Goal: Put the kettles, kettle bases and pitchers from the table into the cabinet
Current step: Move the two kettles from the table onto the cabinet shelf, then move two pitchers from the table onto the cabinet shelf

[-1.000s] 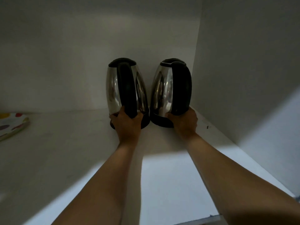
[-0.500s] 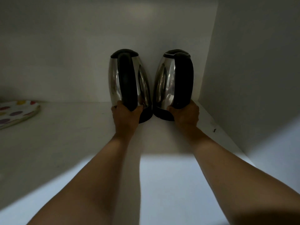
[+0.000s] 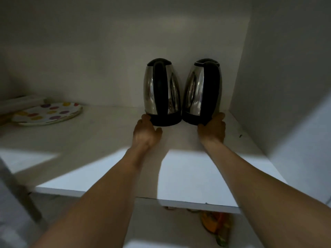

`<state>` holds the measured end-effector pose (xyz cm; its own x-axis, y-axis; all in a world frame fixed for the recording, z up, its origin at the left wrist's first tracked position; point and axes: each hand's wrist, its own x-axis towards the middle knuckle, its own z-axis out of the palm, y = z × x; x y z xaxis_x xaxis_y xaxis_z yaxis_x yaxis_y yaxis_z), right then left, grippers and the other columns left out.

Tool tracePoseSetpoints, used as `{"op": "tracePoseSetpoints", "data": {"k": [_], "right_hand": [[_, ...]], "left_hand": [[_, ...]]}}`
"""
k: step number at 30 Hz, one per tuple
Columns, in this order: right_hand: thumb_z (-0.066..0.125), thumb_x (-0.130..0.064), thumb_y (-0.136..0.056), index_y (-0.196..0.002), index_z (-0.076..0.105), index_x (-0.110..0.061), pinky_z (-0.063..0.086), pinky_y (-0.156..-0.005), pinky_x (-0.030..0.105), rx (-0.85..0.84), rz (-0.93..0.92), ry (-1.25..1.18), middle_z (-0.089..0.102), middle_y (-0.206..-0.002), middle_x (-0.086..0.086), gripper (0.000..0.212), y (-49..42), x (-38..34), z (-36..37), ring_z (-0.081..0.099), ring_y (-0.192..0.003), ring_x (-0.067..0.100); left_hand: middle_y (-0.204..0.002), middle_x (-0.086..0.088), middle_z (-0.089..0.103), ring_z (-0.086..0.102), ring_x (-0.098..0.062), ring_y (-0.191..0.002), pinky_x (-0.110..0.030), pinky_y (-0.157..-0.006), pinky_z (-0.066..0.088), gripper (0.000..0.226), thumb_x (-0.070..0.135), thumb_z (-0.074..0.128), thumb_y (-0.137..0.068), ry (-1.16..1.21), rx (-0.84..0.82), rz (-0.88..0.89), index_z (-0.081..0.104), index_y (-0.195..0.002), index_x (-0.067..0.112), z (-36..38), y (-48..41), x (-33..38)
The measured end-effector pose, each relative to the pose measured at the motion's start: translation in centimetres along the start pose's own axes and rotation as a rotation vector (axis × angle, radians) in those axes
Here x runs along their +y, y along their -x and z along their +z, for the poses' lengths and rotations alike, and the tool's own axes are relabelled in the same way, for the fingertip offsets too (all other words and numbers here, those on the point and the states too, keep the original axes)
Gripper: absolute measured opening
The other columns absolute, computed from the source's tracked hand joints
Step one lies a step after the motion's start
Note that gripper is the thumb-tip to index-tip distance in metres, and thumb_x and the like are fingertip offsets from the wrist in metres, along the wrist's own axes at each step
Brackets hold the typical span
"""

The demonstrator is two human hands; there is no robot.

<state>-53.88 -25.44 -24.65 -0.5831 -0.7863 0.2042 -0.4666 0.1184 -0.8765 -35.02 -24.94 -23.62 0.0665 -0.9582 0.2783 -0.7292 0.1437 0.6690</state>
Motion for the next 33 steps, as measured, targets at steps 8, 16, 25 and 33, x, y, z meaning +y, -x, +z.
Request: {"op": "tracePoseSetpoints", "data": {"k": [8,16,25,33], "right_hand": [[0.051,-0.045,-0.097,-0.149,0.036,-0.021,0.03,-0.113,0.053,-0.102,-0.438,0.322,0.024,-0.161,0.014,0.059,13.1,-6.4,1.1,0.023,-0.146,0.039],[0.033,-0.06,-0.098,-0.157,0.014,-0.038,0.006,-0.12,0.062,-0.326,-0.68,0.239,-0.003,-0.169,0.003,0.065,29.6,-15.0,3.2,-0.001,-0.154,0.035],[0.035,-0.058,-0.098,-0.157,0.016,-0.041,0.01,-0.12,0.06,-0.725,-0.943,0.071,-0.001,-0.169,0.002,0.064,50.6,-22.2,11.6,0.003,-0.154,0.034],[0.034,-0.056,-0.1,-0.157,0.016,-0.036,0.018,-0.118,0.059,-1.177,-1.144,0.044,0.0,-0.169,0.001,0.063,69.5,-23.7,19.0,0.009,-0.153,0.035]], "left_hand": [[-0.163,-0.016,0.014,0.009,-0.034,-0.151,-0.058,-0.119,0.011,0.066,0.048,0.039,-0.1,-0.385,0.227,0.098,0.024,-0.153,0.011,-9.6,7.6,-3.2],[-0.167,-0.012,-0.004,-0.005,-0.03,-0.154,-0.061,-0.118,-0.001,0.072,0.056,0.033,-0.099,-0.492,0.412,-0.006,0.011,-0.158,0.022,-24.0,19.9,-8.8],[-0.167,-0.013,-0.003,-0.004,-0.036,-0.153,-0.065,-0.116,-0.002,0.073,0.058,0.03,-0.099,-0.672,0.586,-0.461,0.007,-0.159,0.023,-39.4,35.0,-20.4],[-0.167,-0.012,-0.002,0.001,-0.036,-0.153,-0.066,-0.116,0.003,0.072,0.056,0.031,-0.1,-0.724,0.7,-0.97,0.008,-0.159,0.021,-46.3,49.5,-30.8]]}}
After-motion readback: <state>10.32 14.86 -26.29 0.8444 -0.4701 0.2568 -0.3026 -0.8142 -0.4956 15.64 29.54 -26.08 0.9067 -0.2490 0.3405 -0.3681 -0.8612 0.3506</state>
